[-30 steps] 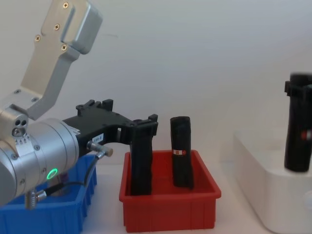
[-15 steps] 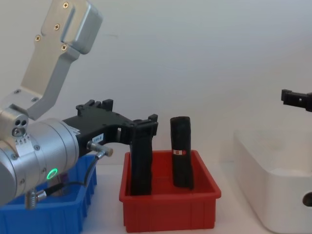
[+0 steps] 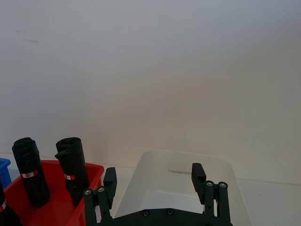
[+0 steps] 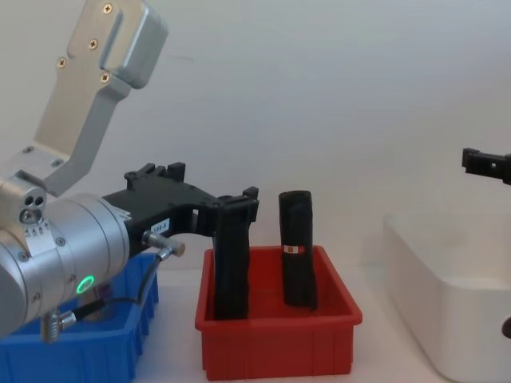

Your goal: Pick the cotton swabs from the blue box and place them into the white box.

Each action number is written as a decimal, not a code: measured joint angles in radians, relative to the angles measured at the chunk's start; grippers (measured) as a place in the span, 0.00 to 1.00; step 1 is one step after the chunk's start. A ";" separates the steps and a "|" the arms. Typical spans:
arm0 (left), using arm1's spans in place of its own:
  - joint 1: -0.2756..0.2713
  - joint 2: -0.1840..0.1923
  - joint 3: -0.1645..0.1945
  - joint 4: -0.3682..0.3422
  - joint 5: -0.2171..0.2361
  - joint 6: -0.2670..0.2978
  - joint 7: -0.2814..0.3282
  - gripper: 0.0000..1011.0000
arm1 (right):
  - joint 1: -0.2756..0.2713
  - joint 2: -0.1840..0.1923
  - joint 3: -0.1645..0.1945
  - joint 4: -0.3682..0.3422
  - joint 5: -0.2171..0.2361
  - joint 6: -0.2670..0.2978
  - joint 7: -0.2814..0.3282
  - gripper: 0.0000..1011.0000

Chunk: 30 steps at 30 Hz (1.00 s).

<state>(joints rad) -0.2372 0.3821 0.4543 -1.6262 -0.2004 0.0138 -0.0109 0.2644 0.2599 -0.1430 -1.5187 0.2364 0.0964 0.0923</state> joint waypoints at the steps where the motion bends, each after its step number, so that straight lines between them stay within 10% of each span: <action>1: 0.000 0.000 0.000 0.000 0.000 0.000 0.000 0.99 | 0.000 0.000 0.000 0.000 0.000 0.000 0.000 0.99; 30: 0.000 0.000 0.000 0.000 0.000 0.000 0.000 0.99 | -0.004 0.001 0.001 -0.003 -0.001 -0.002 0.000 0.99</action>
<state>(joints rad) -0.2372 0.3821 0.4543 -1.6262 -0.2003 0.0138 -0.0109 0.2606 0.2606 -0.1420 -1.5214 0.2352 0.0942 0.0923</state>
